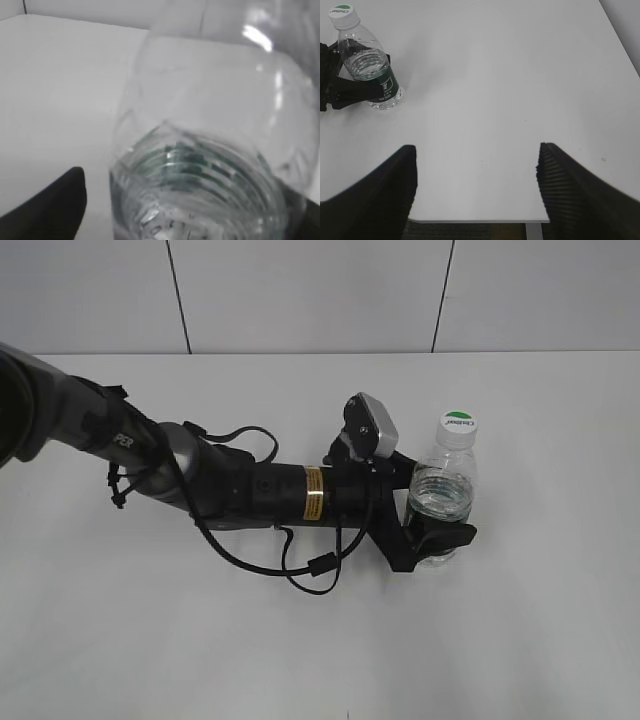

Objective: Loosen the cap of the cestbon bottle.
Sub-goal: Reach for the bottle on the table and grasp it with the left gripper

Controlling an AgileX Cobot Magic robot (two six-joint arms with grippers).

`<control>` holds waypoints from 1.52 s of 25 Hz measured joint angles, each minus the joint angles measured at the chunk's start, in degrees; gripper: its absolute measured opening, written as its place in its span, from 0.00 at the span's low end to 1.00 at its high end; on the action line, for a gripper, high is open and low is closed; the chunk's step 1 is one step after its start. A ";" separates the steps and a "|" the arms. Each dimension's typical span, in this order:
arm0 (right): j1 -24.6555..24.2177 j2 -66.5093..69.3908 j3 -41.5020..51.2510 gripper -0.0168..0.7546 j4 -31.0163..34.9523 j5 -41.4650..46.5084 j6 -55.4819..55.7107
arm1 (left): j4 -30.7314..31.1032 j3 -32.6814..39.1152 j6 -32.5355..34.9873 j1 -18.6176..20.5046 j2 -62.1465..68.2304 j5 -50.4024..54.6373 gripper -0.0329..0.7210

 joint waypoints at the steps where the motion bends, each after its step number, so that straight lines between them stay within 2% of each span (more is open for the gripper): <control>1: 0.00 0.00 0.00 0.76 0.00 0.00 0.00 | 0.00 -0.65 0.00 -0.12 0.00 0.28 0.82; 9: 0.00 0.00 0.00 0.76 0.00 0.00 0.00 | 2.56 -1.64 0.00 -0.24 0.00 2.78 0.78; 15: 0.00 0.00 0.00 0.76 0.00 0.00 0.00 | 3.45 -1.69 0.00 -0.46 0.00 2.52 0.59; 25: 0.00 0.00 -0.62 0.76 0.00 -0.91 0.00 | 3.47 -1.69 0.00 -0.52 0.00 2.52 0.59; 32: 0.00 0.34 -1.61 0.76 -0.68 -9.24 0.00 | 3.52 -1.75 0.00 -0.52 0.00 2.57 0.59; 38: 0.00 13.44 -5.67 0.76 -0.86 -14.02 0.02 | 3.52 -1.75 0.00 -0.52 0.00 2.57 0.59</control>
